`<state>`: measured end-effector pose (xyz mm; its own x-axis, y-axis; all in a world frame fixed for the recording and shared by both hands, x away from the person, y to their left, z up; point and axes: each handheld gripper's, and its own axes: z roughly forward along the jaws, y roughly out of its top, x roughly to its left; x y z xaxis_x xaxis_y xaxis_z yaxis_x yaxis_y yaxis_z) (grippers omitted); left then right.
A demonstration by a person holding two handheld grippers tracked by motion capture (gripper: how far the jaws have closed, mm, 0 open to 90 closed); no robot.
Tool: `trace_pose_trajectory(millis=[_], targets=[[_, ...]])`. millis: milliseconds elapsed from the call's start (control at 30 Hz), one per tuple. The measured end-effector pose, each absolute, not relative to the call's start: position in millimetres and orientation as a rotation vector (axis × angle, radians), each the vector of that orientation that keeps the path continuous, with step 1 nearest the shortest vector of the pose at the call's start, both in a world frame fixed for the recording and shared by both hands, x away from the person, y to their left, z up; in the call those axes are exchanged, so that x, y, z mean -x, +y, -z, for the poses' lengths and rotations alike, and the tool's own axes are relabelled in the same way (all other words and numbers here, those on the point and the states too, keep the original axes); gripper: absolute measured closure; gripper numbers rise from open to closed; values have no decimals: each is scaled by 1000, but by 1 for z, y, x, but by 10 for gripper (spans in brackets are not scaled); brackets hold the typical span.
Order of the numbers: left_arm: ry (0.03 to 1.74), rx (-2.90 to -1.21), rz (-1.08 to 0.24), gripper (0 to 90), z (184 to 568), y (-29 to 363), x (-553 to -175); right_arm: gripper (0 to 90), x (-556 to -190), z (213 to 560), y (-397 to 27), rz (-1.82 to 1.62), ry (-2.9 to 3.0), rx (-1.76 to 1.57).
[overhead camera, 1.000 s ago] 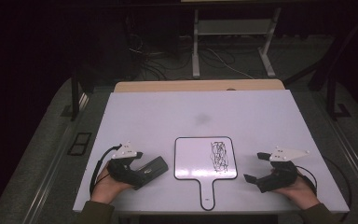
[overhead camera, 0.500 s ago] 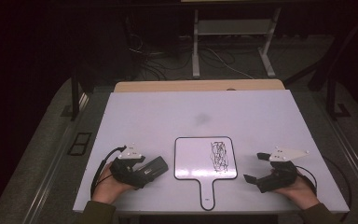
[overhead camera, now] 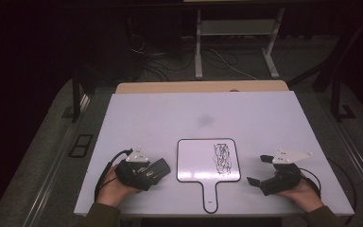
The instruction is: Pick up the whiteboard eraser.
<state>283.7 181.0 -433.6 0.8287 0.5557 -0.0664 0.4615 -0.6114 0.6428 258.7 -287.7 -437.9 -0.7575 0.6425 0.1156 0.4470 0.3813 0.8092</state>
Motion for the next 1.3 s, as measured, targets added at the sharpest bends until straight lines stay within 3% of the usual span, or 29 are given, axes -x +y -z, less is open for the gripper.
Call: trace_pose_trajectory(millis=[667, 1300], targets=[[735, -2371, -164, 373, 436, 180, -286, 0, -259, 438, -288, -1317, 2425, -974], [723, -2403, -175, 383, 436, 177, -286, 0, -259, 438, -288, -1312, 2430, -972]])
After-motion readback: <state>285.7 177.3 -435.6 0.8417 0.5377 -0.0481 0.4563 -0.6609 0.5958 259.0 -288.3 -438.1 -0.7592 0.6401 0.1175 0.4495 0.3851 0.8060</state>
